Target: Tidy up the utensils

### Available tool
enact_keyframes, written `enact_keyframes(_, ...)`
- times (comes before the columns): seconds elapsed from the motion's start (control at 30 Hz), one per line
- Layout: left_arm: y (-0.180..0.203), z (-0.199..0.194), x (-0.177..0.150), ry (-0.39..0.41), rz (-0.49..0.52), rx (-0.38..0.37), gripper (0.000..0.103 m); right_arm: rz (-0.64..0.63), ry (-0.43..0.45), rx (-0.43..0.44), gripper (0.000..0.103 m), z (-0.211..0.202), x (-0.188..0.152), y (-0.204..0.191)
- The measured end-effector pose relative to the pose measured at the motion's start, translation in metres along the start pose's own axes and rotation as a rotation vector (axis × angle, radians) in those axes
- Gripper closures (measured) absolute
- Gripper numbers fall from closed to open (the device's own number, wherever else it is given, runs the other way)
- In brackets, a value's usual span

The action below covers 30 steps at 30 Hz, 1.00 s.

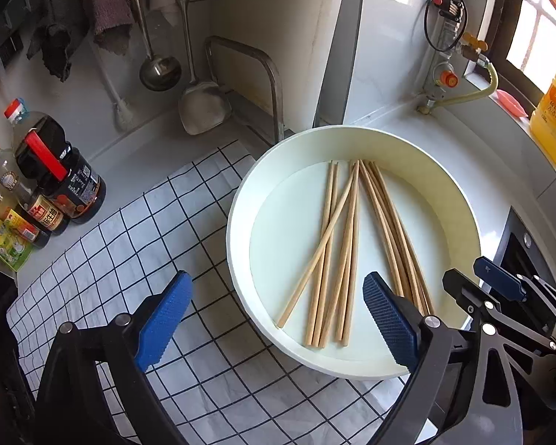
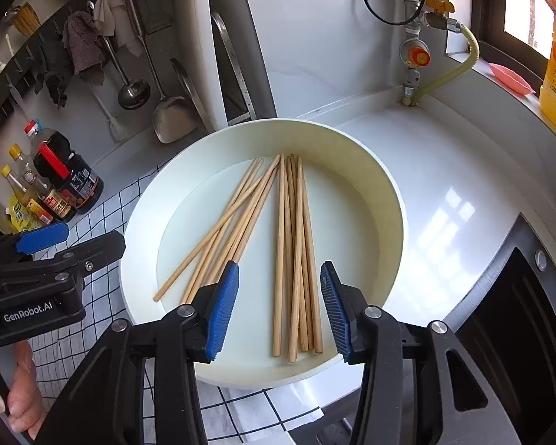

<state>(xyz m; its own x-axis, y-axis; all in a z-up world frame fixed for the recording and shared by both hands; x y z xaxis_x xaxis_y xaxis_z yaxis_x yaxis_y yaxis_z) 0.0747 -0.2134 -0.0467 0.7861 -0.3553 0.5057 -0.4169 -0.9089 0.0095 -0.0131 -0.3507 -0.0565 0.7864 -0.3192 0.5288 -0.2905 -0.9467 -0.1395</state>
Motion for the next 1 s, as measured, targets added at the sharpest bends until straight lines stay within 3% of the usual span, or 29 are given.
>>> enact_keyframes(0.27, -0.002, -0.014, -0.005, 0.017, -0.008, 0.004, 0.008, -0.001, 0.009, -0.011, 0.051, -0.013, -0.001, -0.002)
enact_keyframes(1.0, -0.008, -0.028, -0.013, 0.025, -0.021, 0.015, 0.007, -0.018, 0.033, -0.023, 0.049, -0.03, -0.005, -0.01)
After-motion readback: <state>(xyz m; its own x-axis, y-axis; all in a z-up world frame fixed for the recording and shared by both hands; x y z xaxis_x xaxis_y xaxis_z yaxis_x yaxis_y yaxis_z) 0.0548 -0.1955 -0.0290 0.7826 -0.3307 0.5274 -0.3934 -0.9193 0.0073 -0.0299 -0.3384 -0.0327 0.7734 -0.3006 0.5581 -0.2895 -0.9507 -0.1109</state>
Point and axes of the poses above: each gripper's, at about its wrist camera, not at the fingertips, and z roughly the way its jaws point, y to its right, x to its top, the point moved 5 cm from there along z, roughly the way its jaws point, and after that the axes turned 4 degrees about -z, right-handed, at the moved point
